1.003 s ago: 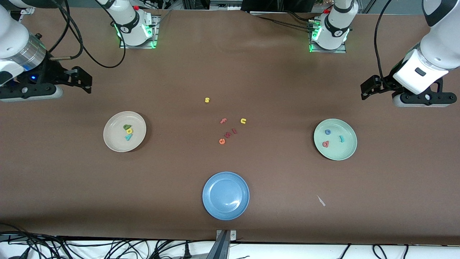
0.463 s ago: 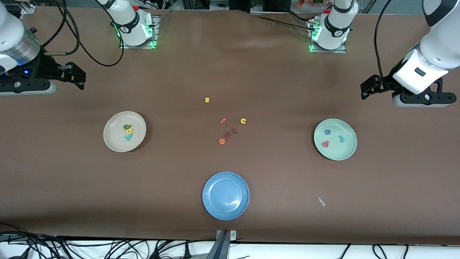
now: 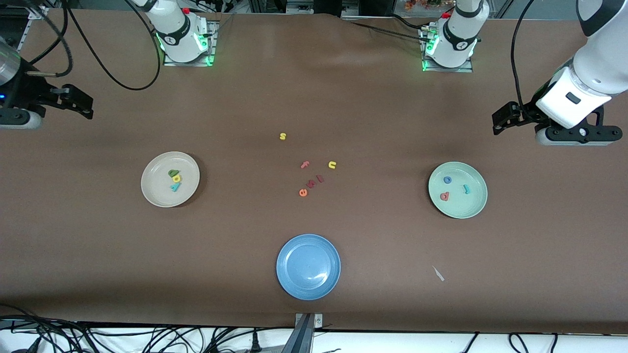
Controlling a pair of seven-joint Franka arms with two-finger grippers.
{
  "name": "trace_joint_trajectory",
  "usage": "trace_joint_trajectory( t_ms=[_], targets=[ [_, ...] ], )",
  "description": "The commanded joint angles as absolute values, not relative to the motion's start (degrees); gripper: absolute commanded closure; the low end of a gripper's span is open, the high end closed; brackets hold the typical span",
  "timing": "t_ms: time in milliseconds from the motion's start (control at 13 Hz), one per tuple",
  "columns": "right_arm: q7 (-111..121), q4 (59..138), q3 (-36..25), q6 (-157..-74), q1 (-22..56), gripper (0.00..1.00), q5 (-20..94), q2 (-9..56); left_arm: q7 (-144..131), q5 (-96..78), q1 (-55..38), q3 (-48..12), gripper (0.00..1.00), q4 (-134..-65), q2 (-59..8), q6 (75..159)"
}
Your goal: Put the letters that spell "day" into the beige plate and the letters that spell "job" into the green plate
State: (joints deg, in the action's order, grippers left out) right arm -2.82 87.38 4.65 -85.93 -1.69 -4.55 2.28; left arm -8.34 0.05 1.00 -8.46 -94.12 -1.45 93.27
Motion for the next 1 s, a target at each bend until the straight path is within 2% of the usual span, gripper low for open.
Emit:
trace_joint_trajectory(
  t_ms=[0,926],
  targets=[
    [-1.5,88.4,3.9,-85.3,-2.1,0.00,-2.9,1.8,-7.4,1.7,1.0,-8.5,0.00,-92.5,-2.1,91.8],
    [-0.5,90.3,2.0,-86.0,-2.8,0.00,-3.0,2.4,-7.3,1.7,1.1,-8.5,0.00,-92.5,-2.1,91.4]
  ],
)
